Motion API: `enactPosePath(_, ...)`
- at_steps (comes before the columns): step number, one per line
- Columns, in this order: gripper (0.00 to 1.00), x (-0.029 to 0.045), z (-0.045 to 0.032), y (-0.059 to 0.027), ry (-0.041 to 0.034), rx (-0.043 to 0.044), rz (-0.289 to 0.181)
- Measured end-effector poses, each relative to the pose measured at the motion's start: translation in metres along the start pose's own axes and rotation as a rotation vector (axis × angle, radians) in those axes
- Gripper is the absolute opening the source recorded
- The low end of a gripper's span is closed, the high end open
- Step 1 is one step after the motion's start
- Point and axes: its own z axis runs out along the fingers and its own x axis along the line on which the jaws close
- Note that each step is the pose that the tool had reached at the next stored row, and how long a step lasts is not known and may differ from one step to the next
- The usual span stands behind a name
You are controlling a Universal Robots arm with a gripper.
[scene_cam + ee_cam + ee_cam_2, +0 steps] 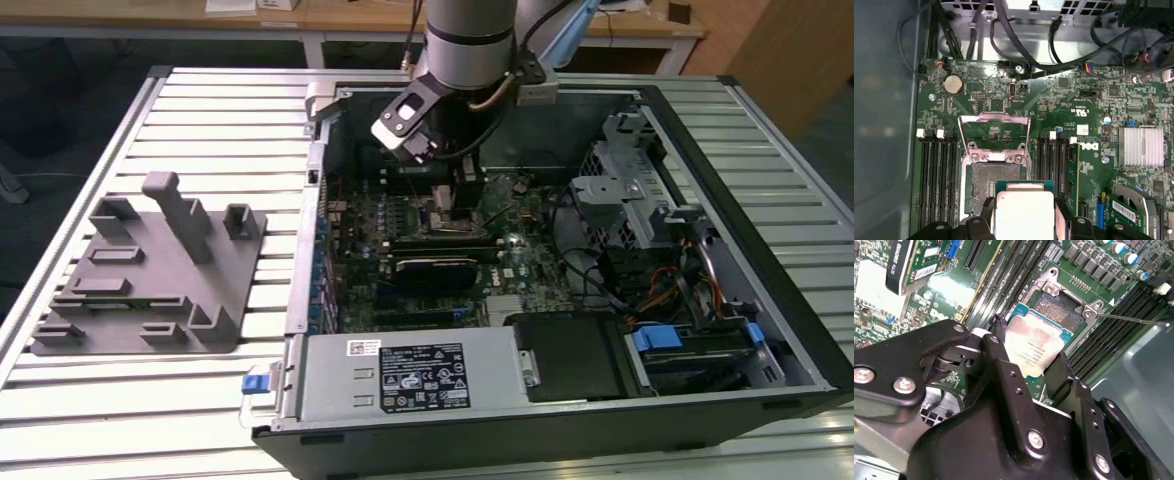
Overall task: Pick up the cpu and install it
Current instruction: 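Place the cpu into insertion slot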
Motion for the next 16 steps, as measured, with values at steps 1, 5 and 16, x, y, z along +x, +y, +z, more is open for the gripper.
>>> enactPosePath(1,0.55,0.0000,0.0000,0.0000,0.0000,0.0000,0.000)
enactPosePath(5,0.55,0.0001,0.0009,0.0000,0.0007,-0.0004,0.000)
enactPosePath(16,0.55,0.0043,0.0143,0.0016,0.0008,-0.0004,-0.011)
